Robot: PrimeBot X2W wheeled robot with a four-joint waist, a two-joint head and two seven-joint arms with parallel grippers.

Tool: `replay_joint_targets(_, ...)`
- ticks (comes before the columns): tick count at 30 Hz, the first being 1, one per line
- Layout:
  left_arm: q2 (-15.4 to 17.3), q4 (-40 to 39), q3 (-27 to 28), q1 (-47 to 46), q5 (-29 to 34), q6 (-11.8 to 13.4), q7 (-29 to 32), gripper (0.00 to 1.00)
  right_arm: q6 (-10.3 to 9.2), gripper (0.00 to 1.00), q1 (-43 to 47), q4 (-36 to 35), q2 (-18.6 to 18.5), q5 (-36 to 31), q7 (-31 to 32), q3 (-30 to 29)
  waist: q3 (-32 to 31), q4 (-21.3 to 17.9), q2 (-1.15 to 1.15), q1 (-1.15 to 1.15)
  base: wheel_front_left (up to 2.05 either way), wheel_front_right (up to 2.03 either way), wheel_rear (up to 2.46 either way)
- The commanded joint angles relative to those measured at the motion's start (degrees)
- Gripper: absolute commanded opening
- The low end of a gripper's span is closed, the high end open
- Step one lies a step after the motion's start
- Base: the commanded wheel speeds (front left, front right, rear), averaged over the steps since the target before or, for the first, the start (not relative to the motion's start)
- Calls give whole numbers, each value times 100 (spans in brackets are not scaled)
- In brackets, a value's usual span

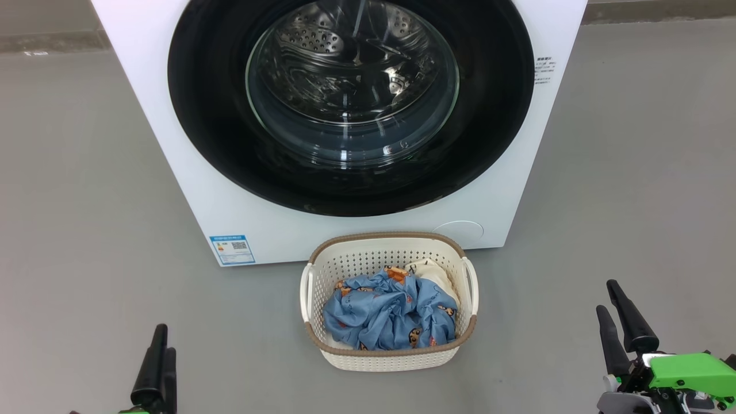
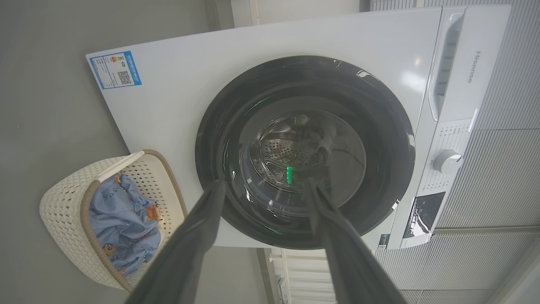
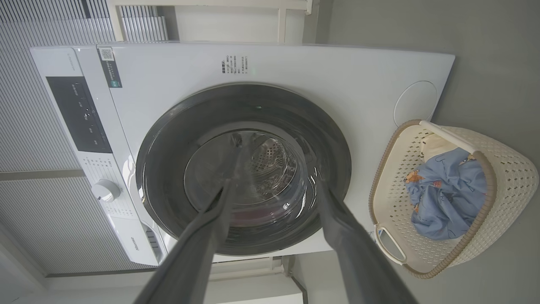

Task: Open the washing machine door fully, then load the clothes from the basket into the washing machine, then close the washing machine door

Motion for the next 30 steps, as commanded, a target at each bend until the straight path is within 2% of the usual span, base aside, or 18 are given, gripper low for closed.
replay_joint_targets(1, 91, -197, 1, -220, 56, -11, -46, 100, 5, 100, -245, -192, -69, 10, -47, 25, 0, 1, 0, -1, 0, 0, 0)
replay_joint_targets(16, 233, -314, -194, -292, 507, -16, -360, 100, 9, 100, -379, -389, -234, -473, -381, 401, -22, 2, 0, -1, 0, 0, 0)
replay_joint_targets(30, 330, -398, -330, -349, 1446, -21, -608, 100, 13, 100, -468, -635, -404, -1498, -631, 716, -51, 8, 0, -1, 0, 0, 0)
